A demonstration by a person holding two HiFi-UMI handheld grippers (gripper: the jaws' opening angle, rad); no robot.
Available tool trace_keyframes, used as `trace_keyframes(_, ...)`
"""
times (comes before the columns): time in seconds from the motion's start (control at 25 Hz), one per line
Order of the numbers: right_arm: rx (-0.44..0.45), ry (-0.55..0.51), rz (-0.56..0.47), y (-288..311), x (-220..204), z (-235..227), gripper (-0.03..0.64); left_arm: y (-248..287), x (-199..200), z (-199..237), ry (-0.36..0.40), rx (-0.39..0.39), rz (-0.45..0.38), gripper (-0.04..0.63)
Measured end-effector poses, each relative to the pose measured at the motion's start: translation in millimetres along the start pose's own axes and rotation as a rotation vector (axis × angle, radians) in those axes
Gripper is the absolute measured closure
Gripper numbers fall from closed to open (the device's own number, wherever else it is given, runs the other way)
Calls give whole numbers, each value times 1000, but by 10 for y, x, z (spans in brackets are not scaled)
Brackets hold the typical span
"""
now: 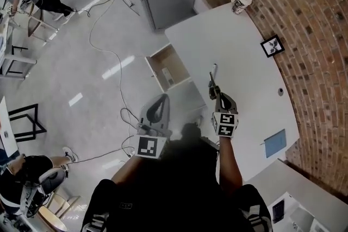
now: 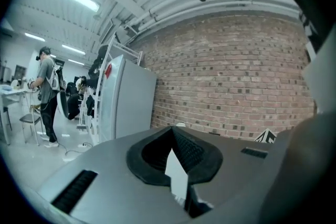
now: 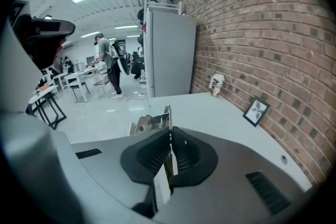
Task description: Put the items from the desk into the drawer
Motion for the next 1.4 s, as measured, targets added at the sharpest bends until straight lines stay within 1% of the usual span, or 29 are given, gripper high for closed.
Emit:
trace_keyframes(0.08,24,-18,2,74,59,308,611,-105,-25,217,4,7,-3,597)
trace_keyframes(0.24,60,-30,13,216,117,891,611,-325,-127,708,-41,27,-7,597)
trace_keyframes(0.36,84,-27,14,304,170,1269,611,-500,-163,1033,-17,50,-15,598)
trace_keyframes(0.44,96,-27,17,364,186,1481,611,-600,-190,1216,-15,54,-18,597)
trace_keyframes(0.68,114,-16,40,561,228,1928,611,-716,-311,1653,-70,28,4,597)
trace_keyframes(0.8,119,-4,65,665,217,2028,611,-704,-353,1762,-93,26,14,597)
trace_keyframes(1.0,112,0,110,1041,119,2062,611,-530,-508,1890,-98,39,75,598)
trace_keyframes(1.24,121,13,175,1601,-173,1957,611,-210,-696,1871,-107,36,91,598)
trace_keyframes(1.4,115,12,235,2003,-409,1870,611,22,-786,1842,-125,27,130,598)
Point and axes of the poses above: the fingertips, and each gripper's own axes: y forward along the fingers, z to its left, x out of its top, the point moved 5 cm from there along -y, backward along the fingers, and after that the axes turned 11 degrees about y, right-handed, at the moved point
